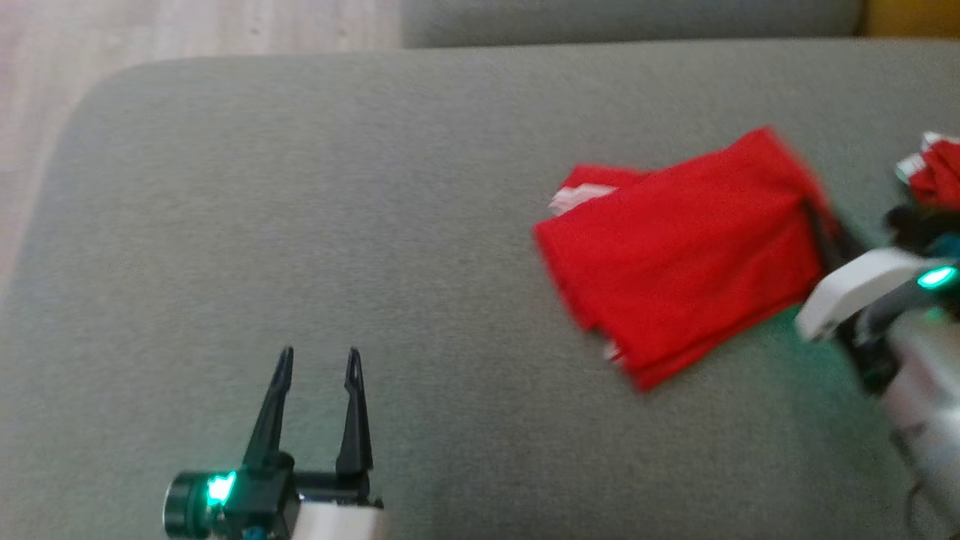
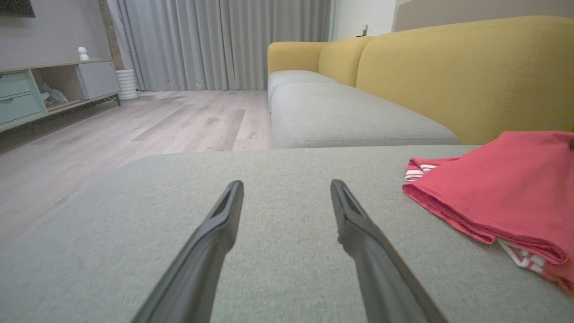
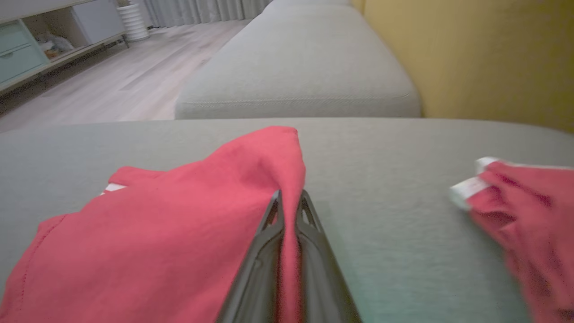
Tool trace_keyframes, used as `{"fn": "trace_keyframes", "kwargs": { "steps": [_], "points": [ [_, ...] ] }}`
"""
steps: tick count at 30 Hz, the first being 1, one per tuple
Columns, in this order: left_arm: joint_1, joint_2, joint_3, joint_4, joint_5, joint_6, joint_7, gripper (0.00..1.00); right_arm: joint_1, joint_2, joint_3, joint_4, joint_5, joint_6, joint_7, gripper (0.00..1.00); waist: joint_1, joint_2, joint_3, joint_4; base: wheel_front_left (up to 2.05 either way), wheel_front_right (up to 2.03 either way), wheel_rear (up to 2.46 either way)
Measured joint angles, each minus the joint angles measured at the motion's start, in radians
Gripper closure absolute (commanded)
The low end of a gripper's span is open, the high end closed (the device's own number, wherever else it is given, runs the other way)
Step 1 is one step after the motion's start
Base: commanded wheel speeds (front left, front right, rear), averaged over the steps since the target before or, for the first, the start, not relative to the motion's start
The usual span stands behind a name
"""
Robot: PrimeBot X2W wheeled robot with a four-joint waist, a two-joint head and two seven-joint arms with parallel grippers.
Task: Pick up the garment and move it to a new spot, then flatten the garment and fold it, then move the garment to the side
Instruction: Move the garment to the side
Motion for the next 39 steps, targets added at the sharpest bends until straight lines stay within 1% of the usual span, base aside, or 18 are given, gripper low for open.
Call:
{"fn": "trace_keyframes", "kwargs": {
  "steps": [5,10,15,18,19,20,23,27,30,33,36,37,38,39],
  "points": [
    [-0.053,0.0,0.007,-0.009,0.02,0.005,0.0,0.0,-0.082,-0.103,-0.004,0.013,0.009,0.0,-0.009,1.0,0.0001,0.0,0.044,-0.054,0.0,0.0,0.0],
    [-0.085,0.0,0.03,-0.011,0.04,0.003,0.0,0.0,-0.147,-0.189,-0.038,0.033,0.01,0.0,-0.012,1.0,0.0001,0.0,0.085,-0.108,0.0,0.0,0.0],
    [-0.119,-0.001,0.041,-0.011,0.046,0.0,0.0,0.0,-0.187,-0.262,-0.077,0.057,0.01,0.0,-0.017,1.0,0.0001,0.0,0.123,-0.15,0.0,0.0,0.0],
    [-0.142,-0.001,0.057,-0.011,0.046,-0.001,0.0,0.0,-0.197,-0.286,-0.092,0.089,0.008,0.0,-0.017,1.0,0.0001,0.0,0.138,-0.166,0.0,0.0,0.0],
    [-0.148,-0.001,0.064,-0.011,0.046,-0.001,0.0,0.0,-0.2,-0.288,-0.098,0.103,0.008,0.0,-0.017,0.7,0.0001,0.0,0.14,-0.169,0.0,0.0,0.0],
    [-0.148,-0.001,0.064,-0.011,0.046,-0.001,0.0,0.0,-0.2,-0.288,-0.098,0.103,0.008,0.0,-0.017,0.0,0.0001,0.0,0.14,-0.169,0.0,0.0,0.0],
    [-0.16,-0.001,0.07,-0.009,0.038,0.001,0.0,0.0,-0.202,-0.286,-0.108,0.128,-0.015,0.0,-0.017,0.0,0.0,0.0,0.128,-0.171,0.0,0.0,0.0],
    [-0.157,-0.004,0.085,0.012,-0.029,-0.002,0.0,0.0,-0.199,-0.277,-0.141,0.129,-0.071,0.0,-0.017,0.0,-0.0001,0.0,0.086,-0.166,0.0,0.0,0.0],
    [-0.156,-0.004,0.097,0.023,-0.069,-0.009,-0.001,0.0,-0.158,-0.241,-0.179,0.096,-0.104,0.0,-0.017,0.0,-0.0002,0.0,0.042,-0.158,0.0,0.0,0.0],
    [-0.145,-0.004,0.095,0.041,-0.1,-0.009,-0.001,0.0,-0.044,-0.175,-0.208,0.027,-0.118,0.0,-0.018,0.0,-0.0002,0.0,-0.011,-0.146,0.0,0.0,0.0],
    [-0.108,-0.005,0.092,0.071,-0.12,-0.01,-0.001,0.0,0.103,-0.09,-0.216,-0.065,-0.141,0.0,-0.017,0.0,-0.0002,0.0,-0.071,-0.134,0.0,0.0,0.0],
    [-0.092,-0.005,0.09,0.076,-0.128,-0.01,-0.001,0.0,0.152,-0.061,-0.223,-0.103,-0.144,0.0,-0.017,0.0,-0.0002,0.0,-0.092,-0.131,0.0,0.0,0.0],
    [-0.07,-0.005,0.088,0.084,-0.136,-0.01,-0.001,0.0,0.239,-0.016,-0.238,-0.196,-0.161,0.0,-0.017,0.0,-0.0003,0.0,-0.129,-0.123,0.0,0.0,0.0],
    [-0.063,-0.005,0.087,0.088,-0.136,-0.01,-0.001,0.0,0.281,0.004,-0.255,-0.249,-0.173,0.0,-0.017,0.0,-0.0003,0.0,-0.146,-0.119,0.0,0.0,0.0]
  ]
}}
